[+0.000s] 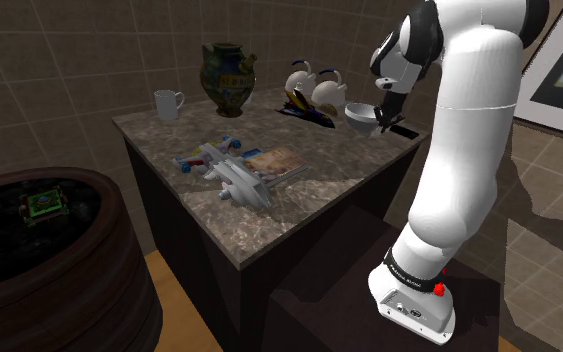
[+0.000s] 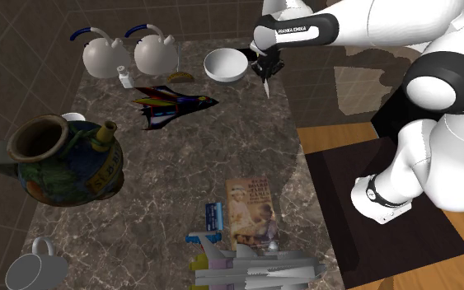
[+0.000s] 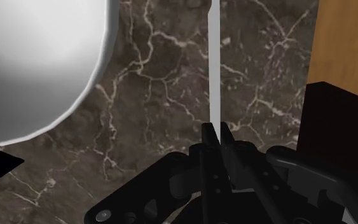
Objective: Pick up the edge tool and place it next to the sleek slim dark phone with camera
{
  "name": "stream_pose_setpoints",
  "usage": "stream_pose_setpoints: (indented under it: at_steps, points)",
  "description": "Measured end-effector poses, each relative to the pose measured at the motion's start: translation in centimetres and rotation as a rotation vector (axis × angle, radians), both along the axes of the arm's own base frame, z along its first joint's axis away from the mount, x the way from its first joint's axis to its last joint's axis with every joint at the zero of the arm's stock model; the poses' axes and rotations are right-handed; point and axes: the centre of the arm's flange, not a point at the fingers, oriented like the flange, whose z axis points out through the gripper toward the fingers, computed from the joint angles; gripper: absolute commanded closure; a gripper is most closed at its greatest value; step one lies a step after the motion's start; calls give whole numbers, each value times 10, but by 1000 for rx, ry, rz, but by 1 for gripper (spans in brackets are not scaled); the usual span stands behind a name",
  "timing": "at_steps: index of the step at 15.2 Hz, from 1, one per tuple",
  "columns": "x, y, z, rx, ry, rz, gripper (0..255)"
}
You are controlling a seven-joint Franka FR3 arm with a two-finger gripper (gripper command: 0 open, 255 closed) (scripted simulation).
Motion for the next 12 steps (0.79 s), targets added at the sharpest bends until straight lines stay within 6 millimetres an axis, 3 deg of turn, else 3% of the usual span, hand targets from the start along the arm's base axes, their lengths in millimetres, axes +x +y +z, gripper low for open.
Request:
stream_pose_setpoints:
  at_steps: [9, 12]
  points:
    - [1, -1, -48, 0, -1, 0, 255]
    - [1, -1, -53, -2, -2, 0, 255]
